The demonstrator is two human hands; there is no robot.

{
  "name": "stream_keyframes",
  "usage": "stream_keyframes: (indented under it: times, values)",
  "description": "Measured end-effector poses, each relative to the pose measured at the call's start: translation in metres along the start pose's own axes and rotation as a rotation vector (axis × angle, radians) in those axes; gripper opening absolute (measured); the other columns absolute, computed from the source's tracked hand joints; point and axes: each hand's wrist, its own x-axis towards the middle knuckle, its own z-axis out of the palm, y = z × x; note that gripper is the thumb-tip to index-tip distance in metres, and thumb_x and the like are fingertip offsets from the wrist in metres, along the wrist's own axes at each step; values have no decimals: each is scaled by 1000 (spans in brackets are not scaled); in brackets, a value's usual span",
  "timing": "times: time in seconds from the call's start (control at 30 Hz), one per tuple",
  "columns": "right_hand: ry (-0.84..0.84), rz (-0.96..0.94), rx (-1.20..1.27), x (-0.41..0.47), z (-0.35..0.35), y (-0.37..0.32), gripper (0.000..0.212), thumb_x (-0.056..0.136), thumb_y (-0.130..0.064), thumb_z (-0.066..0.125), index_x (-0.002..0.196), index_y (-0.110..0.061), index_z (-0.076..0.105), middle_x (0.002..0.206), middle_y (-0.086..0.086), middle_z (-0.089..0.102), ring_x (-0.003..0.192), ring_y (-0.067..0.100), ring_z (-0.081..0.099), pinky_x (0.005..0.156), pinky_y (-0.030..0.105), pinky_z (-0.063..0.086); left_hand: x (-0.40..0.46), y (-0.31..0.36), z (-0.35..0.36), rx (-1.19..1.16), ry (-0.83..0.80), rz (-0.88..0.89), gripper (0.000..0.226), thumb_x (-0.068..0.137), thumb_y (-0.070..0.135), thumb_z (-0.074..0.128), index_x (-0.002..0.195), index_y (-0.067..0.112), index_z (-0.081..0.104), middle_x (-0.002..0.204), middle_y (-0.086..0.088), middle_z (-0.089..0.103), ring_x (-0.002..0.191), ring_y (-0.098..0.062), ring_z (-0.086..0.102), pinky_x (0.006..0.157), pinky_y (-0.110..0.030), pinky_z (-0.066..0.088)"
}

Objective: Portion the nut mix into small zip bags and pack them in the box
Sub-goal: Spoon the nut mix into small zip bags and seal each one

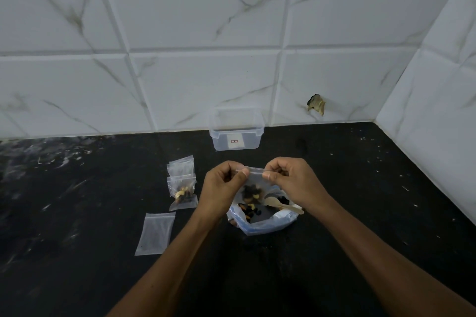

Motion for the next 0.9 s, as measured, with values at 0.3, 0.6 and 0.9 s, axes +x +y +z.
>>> stream_keyframes:
  times: [0.3,0.6,0.9]
  values:
    - [-5,28,188,-2,-1,-4,10,86,-8,69,86,-18,70,79,2,71,73,10,68,67,20,55,3,3,5,9,-23,-12,7,91,10,65,89,13,71,87,-12,74,85,-29,71,81,-45,58]
    - [32,40,131,-6,-3,-1,14,89,-6,64,82,-18,68,74,-1,68,66,2,64,60,12,49,3,7,4,15,-73,-34,4,92,9,63,94,8,67,90,-11,72,81,-21,72,70,-31,59]
    - [15,-19,97,-7,-1,0,11,88,-7,66,89,-17,69,78,-4,66,70,-1,60,66,14,51,5,13,8,126,-114,-17,5,92,11,64,95,8,69,83,-7,74,76,-14,73,64,-21,57]
